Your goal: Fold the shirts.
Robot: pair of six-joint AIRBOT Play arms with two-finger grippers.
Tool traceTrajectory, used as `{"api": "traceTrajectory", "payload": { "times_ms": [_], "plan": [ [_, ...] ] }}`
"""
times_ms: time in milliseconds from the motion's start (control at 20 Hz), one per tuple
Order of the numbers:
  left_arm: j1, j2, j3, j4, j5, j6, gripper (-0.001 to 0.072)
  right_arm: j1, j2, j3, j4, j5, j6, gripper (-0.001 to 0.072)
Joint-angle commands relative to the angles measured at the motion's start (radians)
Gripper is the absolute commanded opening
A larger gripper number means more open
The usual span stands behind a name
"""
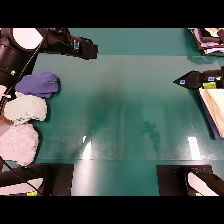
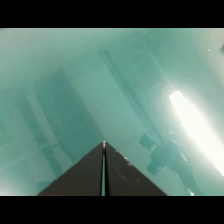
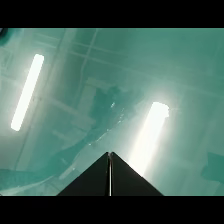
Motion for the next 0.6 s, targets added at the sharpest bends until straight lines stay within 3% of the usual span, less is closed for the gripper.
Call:
{"api": "traceTrajectory", "payload": {
  "times_ms": [0, 100, 200, 350, 400, 500, 550],
  "plan": [
    [0.0, 0.0, 0.0, -0.005, 0.004, -0.002, 0.0027, 0.001, 0.001, 0.0, 0.0, 0.012, 0.0, 0.0016],
    [0.0, -0.001, 0.0, -0.02, 0.034, 0.012, 0.0027, 0.001, 0.001, 0.0, 0.0, 0.018, 0.0, 0.0016],
    [0.023, 0.002, 0.003, 0.088, 0.007, 0.033, 0.0027, 0.001, 0.001, 0.0, 0.001, 0.018, 0.0, 0.0016],
    [0.152, 0.002, -0.003, 0.385, -0.165, -0.129, 0.0028, 0.001, 0.001, 0.0, 0.001, 0.031, 0.0, 0.0016],
    [0.21, 0.002, -0.013, 0.437, -0.204, -0.142, 0.0057, 0.001, 0.001, 0.0, 0.001, 0.038, 0.0, 0.0016],
    [0.329, 0.002, -0.057, 0.457, -0.209, -0.153, 0.0595, 0.001, 0.001, 0.0, 0.001, 0.04, 0.0, 0.0016],
    [0.383, 0.002, -0.091, 0.457, -0.19, -0.163, 0.0619, 0.001, 0.001, 0.0, 0.001, 0.04, 0.0, 0.0016]
  ]
}}
